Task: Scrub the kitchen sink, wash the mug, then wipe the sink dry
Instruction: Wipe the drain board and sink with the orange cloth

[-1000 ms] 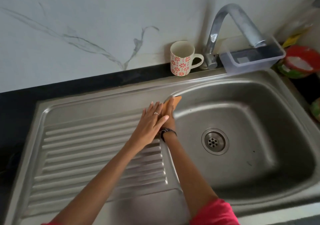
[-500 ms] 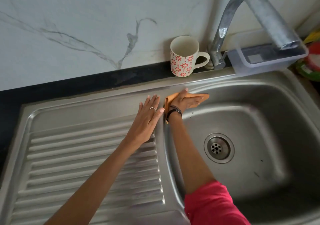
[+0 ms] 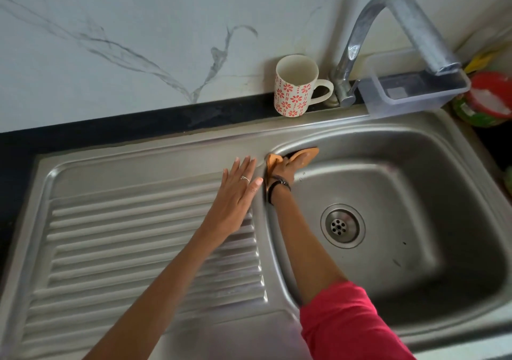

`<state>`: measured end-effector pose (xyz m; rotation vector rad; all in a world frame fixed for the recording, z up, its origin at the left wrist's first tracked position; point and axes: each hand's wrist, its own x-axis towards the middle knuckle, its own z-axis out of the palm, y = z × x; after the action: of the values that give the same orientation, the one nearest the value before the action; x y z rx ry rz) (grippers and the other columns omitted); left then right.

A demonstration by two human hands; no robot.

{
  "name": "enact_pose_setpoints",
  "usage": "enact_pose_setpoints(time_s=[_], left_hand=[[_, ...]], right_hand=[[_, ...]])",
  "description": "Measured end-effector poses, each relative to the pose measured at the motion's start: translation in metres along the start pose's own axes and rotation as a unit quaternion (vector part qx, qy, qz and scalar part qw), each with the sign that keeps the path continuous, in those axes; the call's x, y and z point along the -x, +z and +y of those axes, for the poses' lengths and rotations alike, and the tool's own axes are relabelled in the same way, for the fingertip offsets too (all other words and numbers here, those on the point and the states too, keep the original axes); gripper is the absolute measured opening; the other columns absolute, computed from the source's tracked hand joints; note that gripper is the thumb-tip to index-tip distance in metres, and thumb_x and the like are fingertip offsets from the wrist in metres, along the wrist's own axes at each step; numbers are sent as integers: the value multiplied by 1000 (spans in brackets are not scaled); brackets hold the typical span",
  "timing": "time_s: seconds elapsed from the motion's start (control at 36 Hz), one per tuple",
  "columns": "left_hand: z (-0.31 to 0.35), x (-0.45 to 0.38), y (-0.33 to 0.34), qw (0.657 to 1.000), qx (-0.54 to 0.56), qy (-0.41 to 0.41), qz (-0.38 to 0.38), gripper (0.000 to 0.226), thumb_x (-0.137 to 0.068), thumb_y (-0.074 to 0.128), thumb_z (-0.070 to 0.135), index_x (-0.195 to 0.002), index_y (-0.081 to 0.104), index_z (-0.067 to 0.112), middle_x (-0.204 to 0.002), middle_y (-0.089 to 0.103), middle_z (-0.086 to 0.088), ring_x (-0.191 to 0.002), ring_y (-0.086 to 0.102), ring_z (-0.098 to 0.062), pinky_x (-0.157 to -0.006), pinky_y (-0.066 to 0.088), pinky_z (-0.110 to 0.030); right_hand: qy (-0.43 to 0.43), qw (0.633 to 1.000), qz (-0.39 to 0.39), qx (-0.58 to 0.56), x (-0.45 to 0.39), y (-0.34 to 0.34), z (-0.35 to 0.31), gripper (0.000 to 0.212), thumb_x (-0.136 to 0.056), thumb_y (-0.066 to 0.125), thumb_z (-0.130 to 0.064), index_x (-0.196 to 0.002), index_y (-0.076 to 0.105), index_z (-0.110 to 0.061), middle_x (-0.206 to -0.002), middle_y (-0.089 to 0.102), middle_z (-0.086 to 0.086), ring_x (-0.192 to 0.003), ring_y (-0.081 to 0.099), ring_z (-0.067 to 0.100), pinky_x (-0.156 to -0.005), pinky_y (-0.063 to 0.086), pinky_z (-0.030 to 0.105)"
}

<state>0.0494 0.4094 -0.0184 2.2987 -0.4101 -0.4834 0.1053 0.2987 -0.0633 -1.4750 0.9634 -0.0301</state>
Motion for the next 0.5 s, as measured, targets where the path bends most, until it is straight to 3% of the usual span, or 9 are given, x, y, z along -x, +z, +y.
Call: enact_pose_setpoints(time_s=[0.06,0.11,0.14,0.17,0.22,0.31,0.36,0.44,0.5], left_hand=[[-1,4,-1,1000,3,-3,2,66,-90,10,49,-149,5,21,-157,-2,7,-137,-15,3,-113,-14,-21],[-1,8,-3,1000,-1,-6,4,65,-90,11,49,-149,5,21,-157,-2,8,-136,-16,4,-112,-14,-20],[-1,11,-3,1000,-1,-6,4,66,-90,10,50,-149,5,21,-157,-3,8,-136,-16,4,-112,-14,-19],[0,13,-4,1000,1,-6,3,66,-90,10,51,-149,5,22,-157,-3,9,-136,-17,5,-112,-14,-19],[1,18,-5,1000,5,-5,1,67,-89,10,52,-149,5,22,-157,-3,9,-136,-16,5,-112,-14,-19],[4,24,-3,1000,0,-4,-3,68,-89,9,53,-149,4,23,-157,-3,8,-135,-17,4,-111,-13,-20],[6,27,0,1000,-7,-2,-6,68,-88,9,53,-149,4,22,-157,-3,8,-135,-17,4,-111,-14,-19],[8,31,10,999,-28,10,-14,68,-89,9,54,-149,3,21,-157,-4,7,-136,-17,2,-110,-14,-18],[9,33,16,999,-45,16,-25,63,-94,12,50,-149,3,20,-157,-3,5,-139,-16,-1,-111,-13,-20]], right_hand=[[15,997,-38,61,-5,7,15,40,-100,23,-40,-140,18,-42,-107,53,2,-99,52,18,-110,29,34],[70,997,-37,16,-10,6,29,31,-96,20,-54,-103,45,-36,-76,48,0,-70,47,15,-96,41,31],[108,992,-70,-12,-4,1,29,40,-96,23,-54,-89,52,-28,-75,48,3,-68,48,16,-86,43,28],[129,987,-95,2,2,-3,28,41,-98,28,-49,-90,57,-21,-85,55,8,-78,53,20,-87,43,28],[103,978,-120,134,6,-9,30,41,-99,34,-38,-118,58,-10,-121,58,14,-109,54,28,-101,39,35],[94,963,-196,158,15,-28,33,47,-100,33,-38,-130,52,-8,-129,54,15,-117,52,31,-96,40,34],[91,955,-216,181,21,-38,42,47,-100,34,-40,-129,54,-8,-129,56,14,-113,54,31,-92,42,34],[69,941,-230,236,35,-51,61,41,-100,35,-36,-123,59,-12,-115,59,13,-89,54,23,-77,43,30],[77,926,-252,270,45,-62,69,34,-100,36,-34,-94,64,-16,-91,58,8,-69,49,15,-62,40,24]])
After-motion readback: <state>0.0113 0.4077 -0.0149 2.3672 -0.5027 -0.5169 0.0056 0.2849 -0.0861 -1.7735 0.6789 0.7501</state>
